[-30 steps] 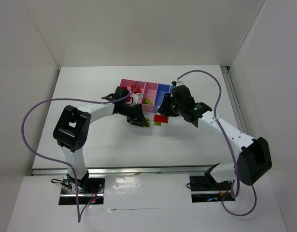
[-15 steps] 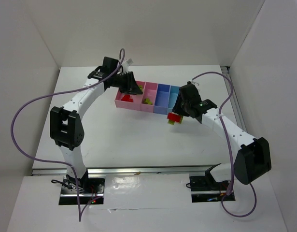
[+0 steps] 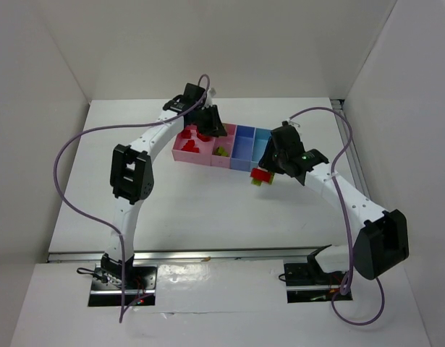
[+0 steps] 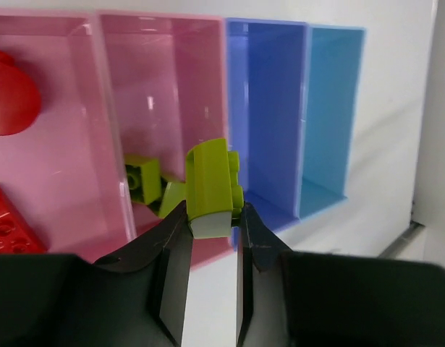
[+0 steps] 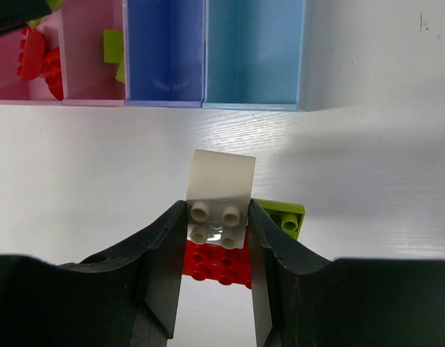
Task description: Sort the legos into containers by color
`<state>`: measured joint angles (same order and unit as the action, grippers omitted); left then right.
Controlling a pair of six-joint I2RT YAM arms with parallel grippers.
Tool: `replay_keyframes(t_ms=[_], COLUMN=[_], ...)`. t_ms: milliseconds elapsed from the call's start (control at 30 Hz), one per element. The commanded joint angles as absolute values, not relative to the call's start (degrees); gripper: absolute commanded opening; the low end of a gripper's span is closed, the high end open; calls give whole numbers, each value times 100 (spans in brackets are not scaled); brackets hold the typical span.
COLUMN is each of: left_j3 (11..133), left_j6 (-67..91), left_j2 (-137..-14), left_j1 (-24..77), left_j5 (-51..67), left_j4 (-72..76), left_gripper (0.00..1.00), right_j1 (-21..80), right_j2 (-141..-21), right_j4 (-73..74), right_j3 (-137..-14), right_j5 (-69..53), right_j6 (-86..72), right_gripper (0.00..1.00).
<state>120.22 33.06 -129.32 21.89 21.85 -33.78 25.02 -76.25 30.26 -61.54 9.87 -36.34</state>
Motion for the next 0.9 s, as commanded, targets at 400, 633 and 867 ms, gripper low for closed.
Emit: replay_keyframes(t_ms=[400,633,867], left_j3=[12086,10373,8903], left_j6=[3190,2549,2602], left_j2=[-12631,-11418,-10723], left_j1=[2312,2425,2925], left_j5=[2012,4234,5124], left_j4=[-3665,-3061,-1934], left_gripper=[80,84,89], right_j1=[2461,2461,2408], right_j2=[-7313,-7365,-7418], right_j4=[3023,2971,2725], right_j3=[-6161,-6100,-6047], right_j5=[835,748,431], right_j6=[-3621,-3727,-3779], right_gripper=[17,17,17])
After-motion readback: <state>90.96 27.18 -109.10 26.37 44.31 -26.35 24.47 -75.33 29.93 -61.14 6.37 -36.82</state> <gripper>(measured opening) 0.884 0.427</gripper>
